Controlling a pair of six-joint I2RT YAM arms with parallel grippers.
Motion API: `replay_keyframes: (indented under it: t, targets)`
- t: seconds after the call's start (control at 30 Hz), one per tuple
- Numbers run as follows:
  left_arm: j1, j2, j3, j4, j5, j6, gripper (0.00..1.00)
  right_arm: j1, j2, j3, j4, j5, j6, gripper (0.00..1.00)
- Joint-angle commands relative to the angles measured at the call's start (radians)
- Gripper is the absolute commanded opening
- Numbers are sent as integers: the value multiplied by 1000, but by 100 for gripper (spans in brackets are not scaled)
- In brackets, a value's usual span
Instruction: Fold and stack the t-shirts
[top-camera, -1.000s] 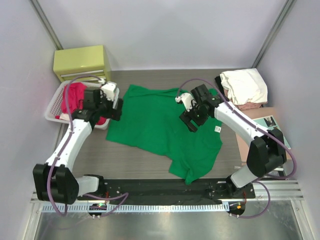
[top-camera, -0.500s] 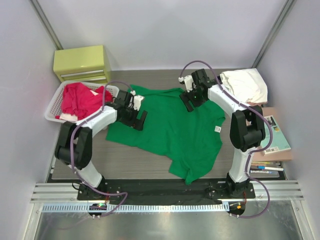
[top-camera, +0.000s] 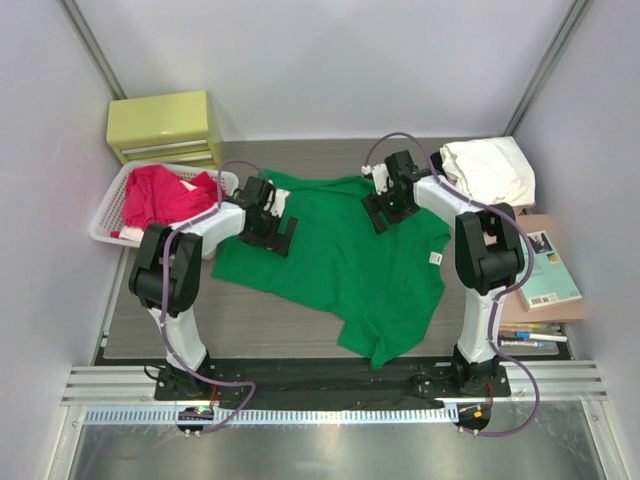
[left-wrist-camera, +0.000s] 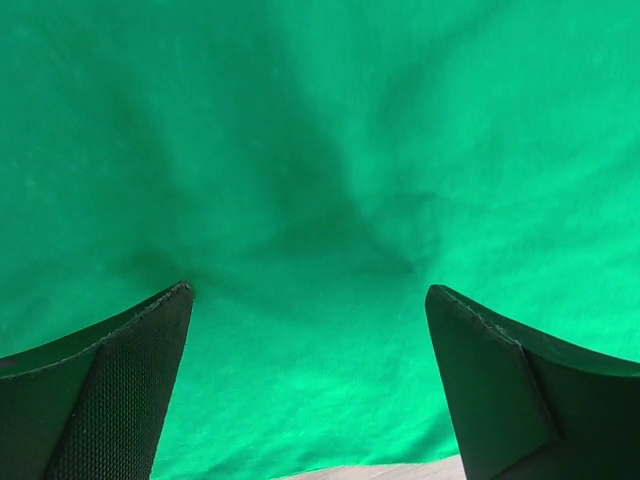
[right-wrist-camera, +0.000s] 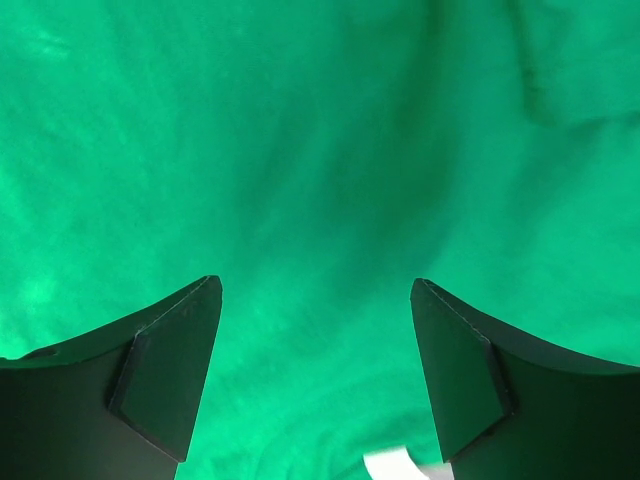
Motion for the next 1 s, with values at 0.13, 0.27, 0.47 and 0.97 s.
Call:
replay_keyframes:
  t: [0.13, 0.27, 0.47, 0.97]
  targets:
    - [4, 107, 47, -16, 4, -22, 100, 1, 74, -16, 86, -37, 54, 82]
    - [4, 124, 56, -19, 9, -27, 100, -1, 105, -3, 86, -29, 55, 82]
    - [4, 139, 69, -35, 15, -30, 100, -11, 131, 33, 87, -12, 55, 83]
    - [6, 151, 108, -52, 50, -18, 100, -34, 386, 388, -18, -28, 11, 83]
